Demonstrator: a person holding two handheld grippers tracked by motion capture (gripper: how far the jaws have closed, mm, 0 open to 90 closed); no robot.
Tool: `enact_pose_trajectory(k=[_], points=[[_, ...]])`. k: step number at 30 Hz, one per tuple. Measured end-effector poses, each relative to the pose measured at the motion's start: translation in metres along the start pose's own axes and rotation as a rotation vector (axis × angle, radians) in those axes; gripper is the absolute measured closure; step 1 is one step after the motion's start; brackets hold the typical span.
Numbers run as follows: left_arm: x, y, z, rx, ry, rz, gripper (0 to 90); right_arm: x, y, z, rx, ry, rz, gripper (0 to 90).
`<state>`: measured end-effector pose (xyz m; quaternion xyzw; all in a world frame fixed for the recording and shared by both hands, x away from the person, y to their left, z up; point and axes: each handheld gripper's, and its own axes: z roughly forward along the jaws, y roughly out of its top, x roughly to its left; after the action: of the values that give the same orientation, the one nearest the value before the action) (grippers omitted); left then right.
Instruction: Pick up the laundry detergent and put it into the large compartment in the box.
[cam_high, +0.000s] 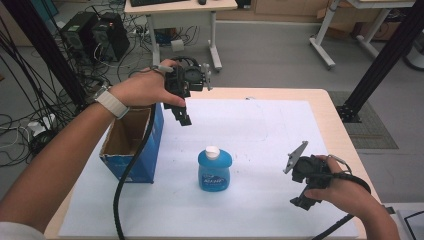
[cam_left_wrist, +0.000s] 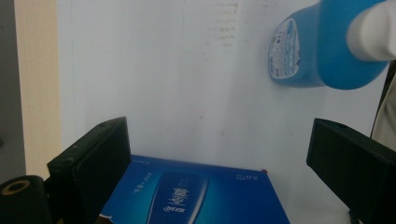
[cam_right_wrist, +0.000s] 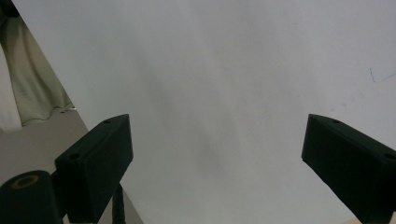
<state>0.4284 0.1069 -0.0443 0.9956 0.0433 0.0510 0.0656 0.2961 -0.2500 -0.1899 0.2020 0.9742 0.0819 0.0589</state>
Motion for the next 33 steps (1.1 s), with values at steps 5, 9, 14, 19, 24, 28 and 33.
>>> enact_pose_trajectory(k=[5,9,14,19,24,28,33], points=[[-0.019,0.002,-0.013,-0.017,-0.009,0.027,6.8,0.002,0.001,0.0,-0.008,-0.003,-0.004,8.3],[-0.029,0.008,-0.018,-0.016,-0.019,0.04,7.0,0.003,0.004,0.0,-0.014,-0.004,-0.015,8.3],[-0.036,0.011,-0.02,-0.021,-0.031,0.046,6.6,0.006,0.004,-0.001,-0.02,-0.008,-0.019,8.3],[-0.045,0.016,-0.022,-0.022,-0.036,0.059,6.6,0.007,0.001,-0.002,-0.029,-0.011,-0.02,8.3],[-0.052,0.021,-0.02,-0.018,-0.049,0.063,7.0,0.009,-0.003,-0.001,-0.039,-0.008,-0.023,8.2],[-0.063,0.03,-0.016,-0.005,-0.049,0.076,7.5,0.009,-0.005,0.001,-0.038,-0.01,-0.024,8.1],[-0.074,0.043,-0.004,0.019,-0.064,0.105,7.7,0.011,-0.008,-0.001,-0.049,-0.016,-0.026,8.2]])
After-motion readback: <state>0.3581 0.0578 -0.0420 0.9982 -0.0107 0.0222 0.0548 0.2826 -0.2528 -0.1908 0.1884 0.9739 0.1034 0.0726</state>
